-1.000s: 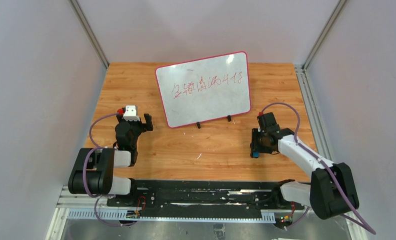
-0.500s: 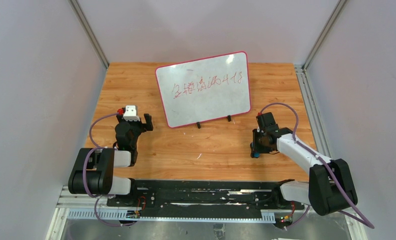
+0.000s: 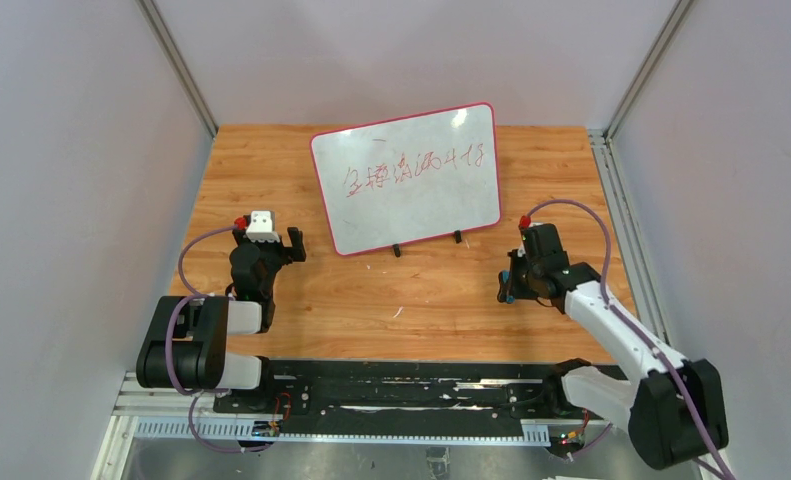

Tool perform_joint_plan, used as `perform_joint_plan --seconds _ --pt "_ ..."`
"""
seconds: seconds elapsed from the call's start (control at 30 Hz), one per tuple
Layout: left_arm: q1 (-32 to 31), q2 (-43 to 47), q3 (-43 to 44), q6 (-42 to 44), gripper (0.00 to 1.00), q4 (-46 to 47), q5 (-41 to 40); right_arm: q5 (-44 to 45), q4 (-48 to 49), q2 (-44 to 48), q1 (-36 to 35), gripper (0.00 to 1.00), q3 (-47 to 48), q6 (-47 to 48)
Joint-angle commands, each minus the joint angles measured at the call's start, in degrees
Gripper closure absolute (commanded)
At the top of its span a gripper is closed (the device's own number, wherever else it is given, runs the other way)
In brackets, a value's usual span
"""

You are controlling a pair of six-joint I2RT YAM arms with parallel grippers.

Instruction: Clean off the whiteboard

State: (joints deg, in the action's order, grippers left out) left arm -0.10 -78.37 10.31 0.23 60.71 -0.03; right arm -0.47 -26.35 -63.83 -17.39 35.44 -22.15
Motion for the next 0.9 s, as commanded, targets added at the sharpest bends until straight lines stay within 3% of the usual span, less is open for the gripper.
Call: perform_joint_plan --seconds 0.0,0.3,0.77,0.87 --pt "-0.08 0.15 0.61 0.81 0.02 1.31 0.27 -0.87 1.55 7.68 -1.17 0.99 1.44 0.71" --pt "-0.08 0.17 0.59 0.87 0.02 1.27 0.27 -1.64 5.50 12.83 -1.80 0.99 2.12 -1.45" --pt "-0.08 0.08 0.59 1.00 0.02 1.21 0.41 5.07 -0.78 13.51 -5.19 0.99 9.79 0.25" --pt "-0.10 0.03 0.60 2.14 0.02 1.40 3.95 6.27 -0.83 15.01 -5.29 0.99 9.04 -0.62"
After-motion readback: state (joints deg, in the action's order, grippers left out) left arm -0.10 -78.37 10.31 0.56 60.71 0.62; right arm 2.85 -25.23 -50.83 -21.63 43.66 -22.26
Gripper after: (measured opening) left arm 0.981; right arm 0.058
